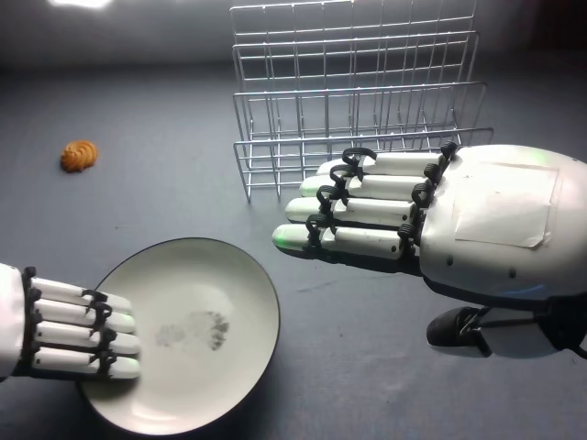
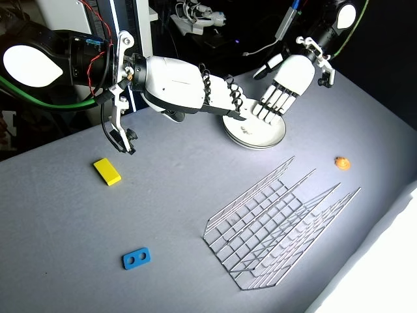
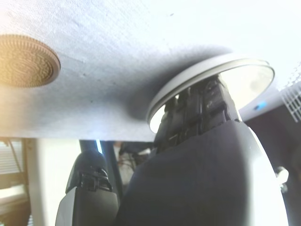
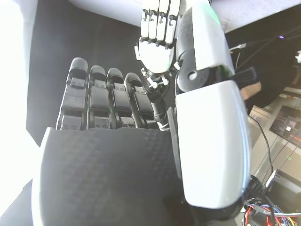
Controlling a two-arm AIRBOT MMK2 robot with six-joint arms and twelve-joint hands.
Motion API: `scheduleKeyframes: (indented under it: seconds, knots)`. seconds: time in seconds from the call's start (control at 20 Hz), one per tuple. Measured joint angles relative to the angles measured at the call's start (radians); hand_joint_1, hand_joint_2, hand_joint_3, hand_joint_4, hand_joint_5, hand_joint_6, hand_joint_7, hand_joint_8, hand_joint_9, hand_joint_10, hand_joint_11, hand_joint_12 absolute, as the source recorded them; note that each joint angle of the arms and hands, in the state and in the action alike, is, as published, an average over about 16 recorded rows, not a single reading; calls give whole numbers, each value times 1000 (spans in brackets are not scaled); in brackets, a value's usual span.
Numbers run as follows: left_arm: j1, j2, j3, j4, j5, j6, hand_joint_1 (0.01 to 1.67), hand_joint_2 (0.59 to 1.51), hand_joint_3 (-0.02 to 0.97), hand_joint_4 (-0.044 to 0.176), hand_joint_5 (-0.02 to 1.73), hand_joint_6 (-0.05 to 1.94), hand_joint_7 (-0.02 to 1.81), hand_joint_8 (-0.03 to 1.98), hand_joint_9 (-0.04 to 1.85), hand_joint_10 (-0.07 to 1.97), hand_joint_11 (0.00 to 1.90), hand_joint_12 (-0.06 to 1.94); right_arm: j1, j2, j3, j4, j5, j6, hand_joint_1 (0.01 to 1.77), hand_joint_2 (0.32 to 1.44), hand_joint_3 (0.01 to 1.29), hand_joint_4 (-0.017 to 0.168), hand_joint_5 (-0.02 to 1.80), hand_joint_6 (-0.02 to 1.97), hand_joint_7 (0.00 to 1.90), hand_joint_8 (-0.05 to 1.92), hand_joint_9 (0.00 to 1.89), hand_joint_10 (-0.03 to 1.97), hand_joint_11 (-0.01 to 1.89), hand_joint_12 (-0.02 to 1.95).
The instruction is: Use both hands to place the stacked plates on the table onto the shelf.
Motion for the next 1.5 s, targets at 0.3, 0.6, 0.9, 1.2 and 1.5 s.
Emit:
scheduleKeyframes:
  seconds: [0.3,0.6,0.9,1.2,1.5]
  knots:
    - [-22,-5,-43,-15,25,-2,15,1153,22,-2,2,-10,-6,-12,-2,-8,13,-3,2,-1,1,0,2,-4,1191,1008,16,1,21,19,17,9,20,5,13,141]
    - [-56,-12,-95,-32,58,-4,15,1154,21,-2,3,-10,-9,-14,9,1,13,9,34,-42,26,-10,-17,-20,1198,1006,16,1,21,19,17,9,20,4,13,151]
    - [-82,-18,-128,-58,86,-6,15,1157,20,-1,3,-3,-9,-15,16,6,13,10,82,-132,86,-29,-81,-50,1219,995,15,1,22,19,17,9,20,5,13,179]
    - [-98,-26,-141,-83,105,-7,16,1156,21,-1,4,8,-9,-13,18,8,13,10,121,-243,155,-48,-158,-91,1236,979,15,1,22,20,16,9,19,4,13,194]
    - [-106,-30,-142,-96,114,-7,16,1154,21,0,5,18,-10,-12,18,9,13,11,118,-322,203,-51,-212,-136,1233,974,15,2,22,20,17,9,19,4,13,196]
